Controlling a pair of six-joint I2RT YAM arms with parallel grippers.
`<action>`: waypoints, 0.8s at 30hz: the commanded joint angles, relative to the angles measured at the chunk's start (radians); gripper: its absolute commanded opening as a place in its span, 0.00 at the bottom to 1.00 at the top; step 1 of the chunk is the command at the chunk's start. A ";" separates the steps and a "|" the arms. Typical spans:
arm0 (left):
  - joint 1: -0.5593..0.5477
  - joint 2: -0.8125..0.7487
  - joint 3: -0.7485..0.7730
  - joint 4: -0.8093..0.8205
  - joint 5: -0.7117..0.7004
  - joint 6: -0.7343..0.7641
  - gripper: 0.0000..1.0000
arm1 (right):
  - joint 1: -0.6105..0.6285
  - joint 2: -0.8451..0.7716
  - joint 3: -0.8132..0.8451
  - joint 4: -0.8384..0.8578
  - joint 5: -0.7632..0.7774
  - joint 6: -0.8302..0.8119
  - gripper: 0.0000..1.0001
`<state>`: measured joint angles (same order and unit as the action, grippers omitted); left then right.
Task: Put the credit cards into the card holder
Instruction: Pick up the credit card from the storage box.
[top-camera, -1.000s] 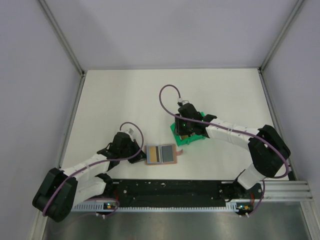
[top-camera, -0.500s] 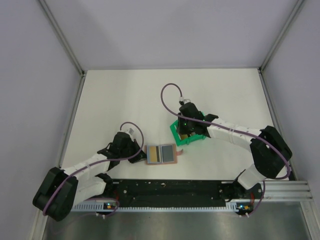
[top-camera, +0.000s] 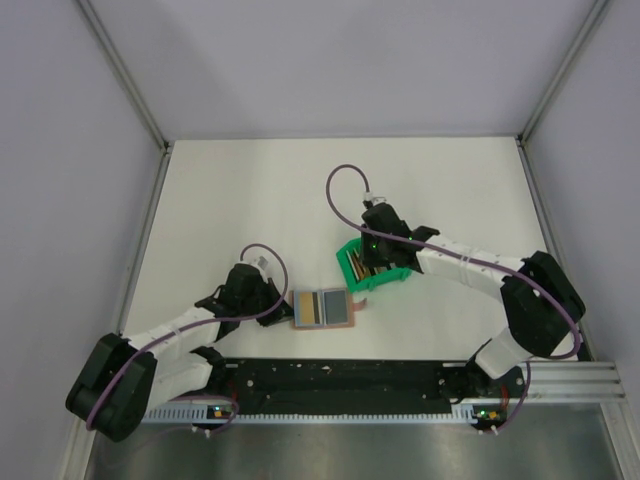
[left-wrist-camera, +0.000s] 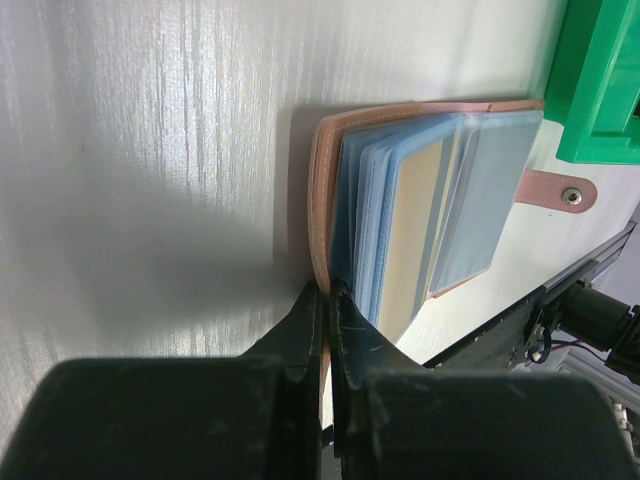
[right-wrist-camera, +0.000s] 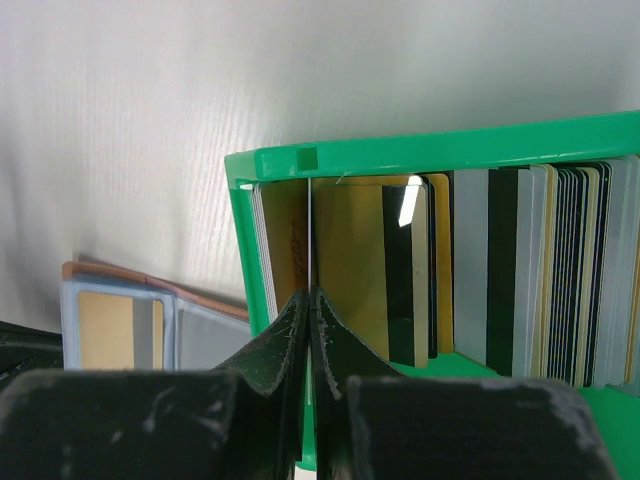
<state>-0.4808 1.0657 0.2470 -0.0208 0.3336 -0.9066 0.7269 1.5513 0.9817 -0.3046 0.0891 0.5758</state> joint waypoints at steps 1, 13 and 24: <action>-0.001 0.020 -0.011 -0.024 -0.034 0.025 0.00 | -0.009 0.004 0.026 0.001 -0.017 -0.019 0.00; -0.002 0.020 -0.018 -0.018 -0.034 0.025 0.00 | -0.011 0.105 0.078 -0.025 -0.086 -0.040 0.09; -0.001 0.022 -0.017 -0.016 -0.038 0.020 0.00 | 0.000 0.009 0.098 -0.051 -0.040 -0.100 0.00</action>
<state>-0.4808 1.0702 0.2470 -0.0135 0.3359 -0.9066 0.7238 1.6547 1.0344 -0.3573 0.0174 0.5121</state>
